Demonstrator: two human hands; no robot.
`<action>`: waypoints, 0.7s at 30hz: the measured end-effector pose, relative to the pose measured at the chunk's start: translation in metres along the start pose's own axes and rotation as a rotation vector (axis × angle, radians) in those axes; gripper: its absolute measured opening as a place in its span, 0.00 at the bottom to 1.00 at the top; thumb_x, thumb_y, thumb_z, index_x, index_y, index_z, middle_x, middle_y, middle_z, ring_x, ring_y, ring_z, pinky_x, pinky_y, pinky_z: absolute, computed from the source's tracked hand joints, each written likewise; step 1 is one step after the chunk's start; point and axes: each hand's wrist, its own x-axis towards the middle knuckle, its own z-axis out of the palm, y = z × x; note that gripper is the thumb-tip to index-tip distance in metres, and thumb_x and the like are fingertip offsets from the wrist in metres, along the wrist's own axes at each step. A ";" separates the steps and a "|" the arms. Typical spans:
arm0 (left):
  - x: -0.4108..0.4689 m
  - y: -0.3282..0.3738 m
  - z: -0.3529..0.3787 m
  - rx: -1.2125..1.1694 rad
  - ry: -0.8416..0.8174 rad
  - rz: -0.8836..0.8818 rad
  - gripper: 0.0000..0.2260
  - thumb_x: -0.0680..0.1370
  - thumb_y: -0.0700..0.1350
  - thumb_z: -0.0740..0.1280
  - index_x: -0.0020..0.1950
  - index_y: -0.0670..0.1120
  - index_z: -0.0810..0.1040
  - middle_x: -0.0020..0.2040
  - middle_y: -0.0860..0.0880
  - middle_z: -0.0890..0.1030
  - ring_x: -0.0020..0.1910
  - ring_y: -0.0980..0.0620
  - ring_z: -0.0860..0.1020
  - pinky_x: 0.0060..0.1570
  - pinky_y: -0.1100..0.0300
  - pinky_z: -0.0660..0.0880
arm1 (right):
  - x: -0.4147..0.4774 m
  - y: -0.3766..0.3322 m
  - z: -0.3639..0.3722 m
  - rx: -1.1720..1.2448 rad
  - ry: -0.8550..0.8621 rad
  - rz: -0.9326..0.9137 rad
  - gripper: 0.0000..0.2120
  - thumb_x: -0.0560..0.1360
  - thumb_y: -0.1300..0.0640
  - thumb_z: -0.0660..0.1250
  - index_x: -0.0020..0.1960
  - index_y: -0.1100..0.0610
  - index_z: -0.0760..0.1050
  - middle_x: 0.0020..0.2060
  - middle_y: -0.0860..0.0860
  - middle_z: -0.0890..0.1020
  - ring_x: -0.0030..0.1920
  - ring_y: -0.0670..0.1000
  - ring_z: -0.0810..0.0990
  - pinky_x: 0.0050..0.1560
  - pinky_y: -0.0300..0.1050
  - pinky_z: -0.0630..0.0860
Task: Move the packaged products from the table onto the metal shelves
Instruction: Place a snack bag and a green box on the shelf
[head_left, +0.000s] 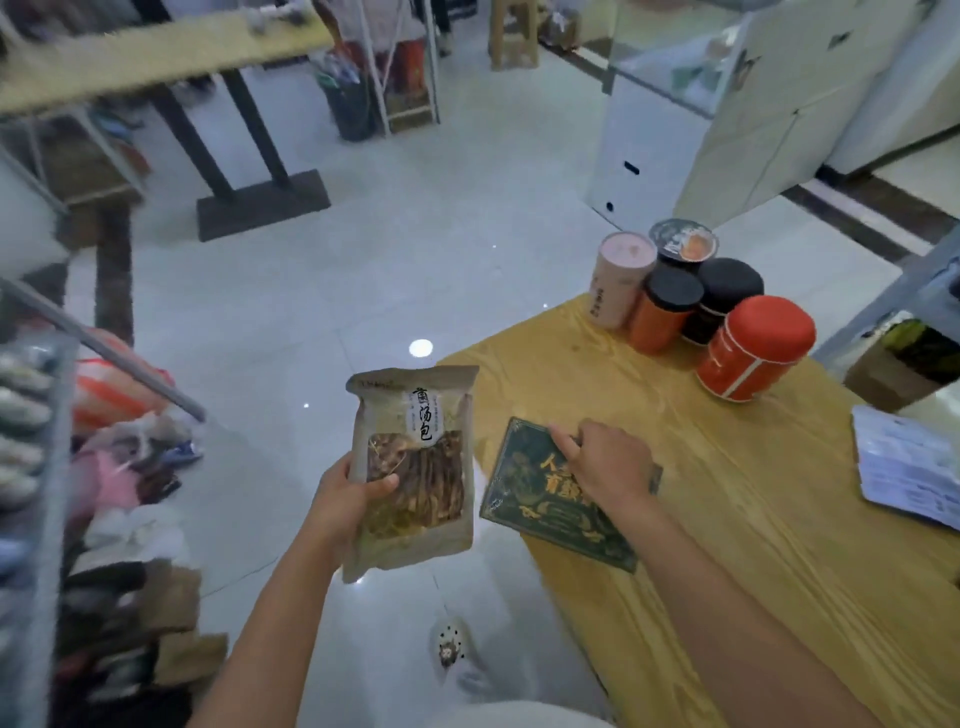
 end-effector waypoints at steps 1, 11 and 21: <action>0.003 0.004 -0.019 -0.033 0.028 0.001 0.13 0.75 0.34 0.69 0.58 0.43 0.77 0.51 0.42 0.83 0.47 0.45 0.82 0.38 0.56 0.79 | 0.012 -0.024 -0.003 -0.001 0.023 -0.054 0.34 0.72 0.29 0.39 0.37 0.54 0.71 0.32 0.50 0.78 0.33 0.53 0.76 0.29 0.44 0.65; -0.003 0.005 -0.196 -0.379 0.455 0.042 0.16 0.73 0.31 0.70 0.58 0.43 0.76 0.50 0.43 0.83 0.50 0.43 0.81 0.43 0.53 0.78 | 0.075 -0.259 -0.026 0.025 0.149 -0.704 0.36 0.69 0.28 0.35 0.35 0.54 0.69 0.29 0.48 0.74 0.30 0.50 0.69 0.27 0.42 0.53; 0.004 0.007 -0.295 -0.593 0.890 0.075 0.21 0.72 0.34 0.72 0.63 0.45 0.74 0.53 0.42 0.82 0.52 0.42 0.80 0.49 0.48 0.78 | 0.132 -0.443 -0.035 0.054 0.123 -1.124 0.34 0.74 0.29 0.39 0.39 0.53 0.71 0.32 0.48 0.76 0.34 0.48 0.74 0.35 0.43 0.67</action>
